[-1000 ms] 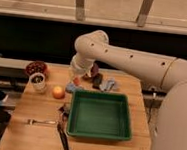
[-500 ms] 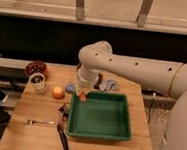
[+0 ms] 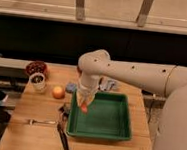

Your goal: Place pepper in tray

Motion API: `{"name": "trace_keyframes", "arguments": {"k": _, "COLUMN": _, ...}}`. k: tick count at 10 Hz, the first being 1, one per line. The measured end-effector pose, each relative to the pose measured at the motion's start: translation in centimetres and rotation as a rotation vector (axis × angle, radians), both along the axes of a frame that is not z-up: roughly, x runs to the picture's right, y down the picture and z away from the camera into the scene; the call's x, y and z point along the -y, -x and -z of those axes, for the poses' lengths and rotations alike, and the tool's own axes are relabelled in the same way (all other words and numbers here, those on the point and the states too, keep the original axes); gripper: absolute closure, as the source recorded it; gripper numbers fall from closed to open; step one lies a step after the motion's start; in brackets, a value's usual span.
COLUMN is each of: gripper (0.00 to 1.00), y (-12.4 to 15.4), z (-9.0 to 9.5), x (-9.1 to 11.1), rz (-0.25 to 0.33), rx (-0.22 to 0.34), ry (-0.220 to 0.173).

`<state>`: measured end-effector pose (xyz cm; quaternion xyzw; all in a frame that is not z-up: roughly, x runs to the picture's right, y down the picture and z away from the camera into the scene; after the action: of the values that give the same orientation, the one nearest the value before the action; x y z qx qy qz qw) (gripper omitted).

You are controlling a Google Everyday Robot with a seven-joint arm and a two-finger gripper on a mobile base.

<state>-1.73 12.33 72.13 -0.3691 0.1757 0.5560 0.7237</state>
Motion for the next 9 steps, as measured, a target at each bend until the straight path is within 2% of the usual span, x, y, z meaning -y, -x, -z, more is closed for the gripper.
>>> {"name": "trace_keyframes", "arguments": {"k": 1, "gripper": 0.86, "y": -0.11, "z": 0.00, "x": 0.03, "rz": -0.001, "rx": -0.002, "ry": -0.001}}
{"name": "trace_keyframes", "arguments": {"k": 7, "gripper": 0.25, "y": 0.06, "z": 0.00, "x": 0.00, "rz": 0.002, "rx": 0.000, "ry": 0.000}}
{"name": "trace_keyframes", "arguments": {"k": 9, "gripper": 0.20, "y": 0.03, "z": 0.00, "x": 0.00, "rz": 0.002, "rx": 0.000, "ry": 0.001}}
